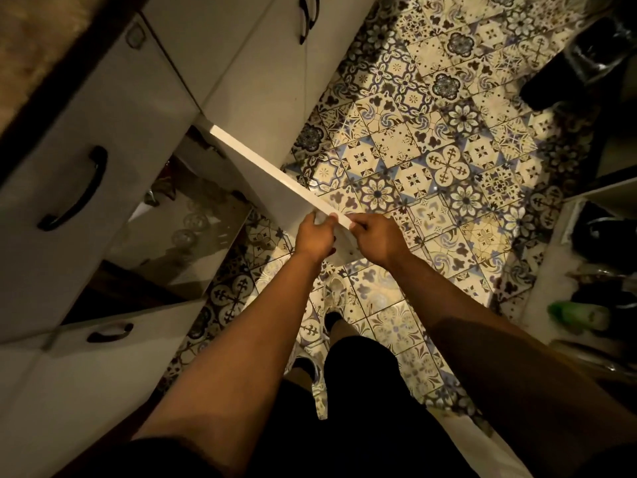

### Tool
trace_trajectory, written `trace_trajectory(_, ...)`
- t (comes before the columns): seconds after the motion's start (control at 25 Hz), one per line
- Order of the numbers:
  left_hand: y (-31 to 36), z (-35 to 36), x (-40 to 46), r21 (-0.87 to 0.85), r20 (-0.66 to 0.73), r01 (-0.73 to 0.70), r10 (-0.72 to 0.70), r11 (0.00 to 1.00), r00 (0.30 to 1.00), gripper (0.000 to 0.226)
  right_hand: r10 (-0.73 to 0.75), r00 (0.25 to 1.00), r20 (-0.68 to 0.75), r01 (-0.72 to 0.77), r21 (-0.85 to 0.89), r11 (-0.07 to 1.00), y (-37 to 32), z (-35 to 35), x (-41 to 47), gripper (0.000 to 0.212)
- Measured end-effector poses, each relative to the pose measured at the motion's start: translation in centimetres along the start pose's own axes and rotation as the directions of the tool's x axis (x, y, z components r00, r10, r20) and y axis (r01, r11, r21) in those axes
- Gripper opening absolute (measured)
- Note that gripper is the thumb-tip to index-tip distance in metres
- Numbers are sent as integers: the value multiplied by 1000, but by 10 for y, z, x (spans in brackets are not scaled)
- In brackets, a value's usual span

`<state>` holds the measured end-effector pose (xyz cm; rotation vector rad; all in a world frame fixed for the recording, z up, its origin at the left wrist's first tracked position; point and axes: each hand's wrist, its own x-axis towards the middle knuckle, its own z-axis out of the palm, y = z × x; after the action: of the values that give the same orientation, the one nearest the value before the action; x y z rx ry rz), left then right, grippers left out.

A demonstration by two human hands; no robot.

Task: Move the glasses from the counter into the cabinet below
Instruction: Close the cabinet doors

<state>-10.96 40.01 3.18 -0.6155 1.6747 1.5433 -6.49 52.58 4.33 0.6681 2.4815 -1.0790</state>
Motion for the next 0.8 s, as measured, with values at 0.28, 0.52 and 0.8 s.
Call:
trace_trajectory(0.28,-43,-60,-38,-55,-46,28,-30,998,998,54,-108,949,295,51,195,979,-11,40,-39,39)
trace_trajectory(0.52,-78,-109,-69,-220,-171,-18,-21,975,985,35,-73,849,523,-53,222,974,-42,96,-56,54)
trace_trajectory(0.8,-118,-149,-100,-302,-371,-56,-63,952,926,38,-92,779,620,-98,265,959,-84,160,-73,32)
